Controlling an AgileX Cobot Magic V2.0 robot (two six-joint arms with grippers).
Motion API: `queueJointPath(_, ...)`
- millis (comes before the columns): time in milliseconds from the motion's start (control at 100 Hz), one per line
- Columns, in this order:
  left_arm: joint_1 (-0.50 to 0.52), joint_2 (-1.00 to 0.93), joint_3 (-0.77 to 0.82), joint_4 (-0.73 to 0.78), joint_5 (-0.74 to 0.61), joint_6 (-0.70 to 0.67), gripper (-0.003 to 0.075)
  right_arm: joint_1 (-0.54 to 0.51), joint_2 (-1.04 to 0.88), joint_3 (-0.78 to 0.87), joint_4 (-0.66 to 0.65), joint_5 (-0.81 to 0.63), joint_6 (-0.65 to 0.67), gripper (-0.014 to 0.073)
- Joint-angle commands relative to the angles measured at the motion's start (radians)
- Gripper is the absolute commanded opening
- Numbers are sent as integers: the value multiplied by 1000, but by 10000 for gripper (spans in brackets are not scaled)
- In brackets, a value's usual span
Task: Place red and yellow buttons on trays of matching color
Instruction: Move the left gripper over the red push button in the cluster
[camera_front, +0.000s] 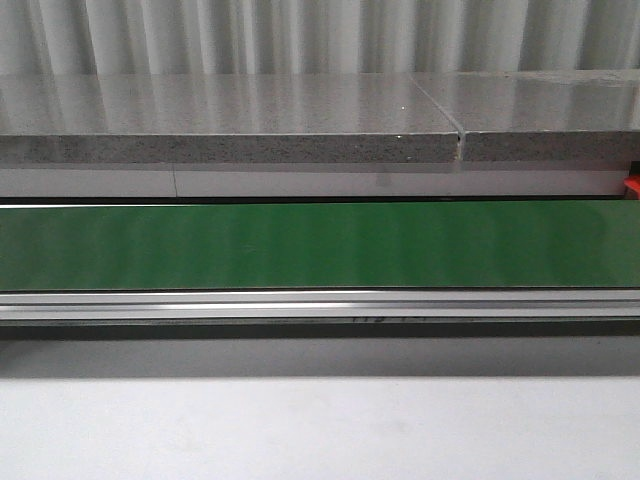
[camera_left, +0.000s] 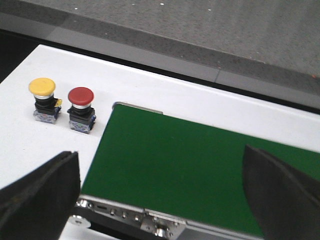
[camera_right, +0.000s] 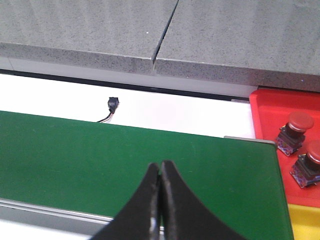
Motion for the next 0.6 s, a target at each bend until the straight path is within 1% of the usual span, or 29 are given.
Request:
queueJointPath(0, 36, 111, -95, -1, -113, -47, 618, 3, 0, -33, 6, -63, -6, -67)
queueJointPath(100, 75, 247, -161, -1, -172, -49, 618, 3, 0, -33, 6, -63, -6, -67)
queueJointPath(210, 88, 371, -224, -1, -223, -49, 618, 3, 0, -33, 6, -63, -6, -67)
queueJointPath(390, 95, 573, -316, 7, -231, -49, 618, 3, 0, -33, 6, -63, -6, -67)
queueJointPath(590, 150, 771, -398, 1, -216, -54, 617, 3, 0, -33, 6, -63, -6, -67)
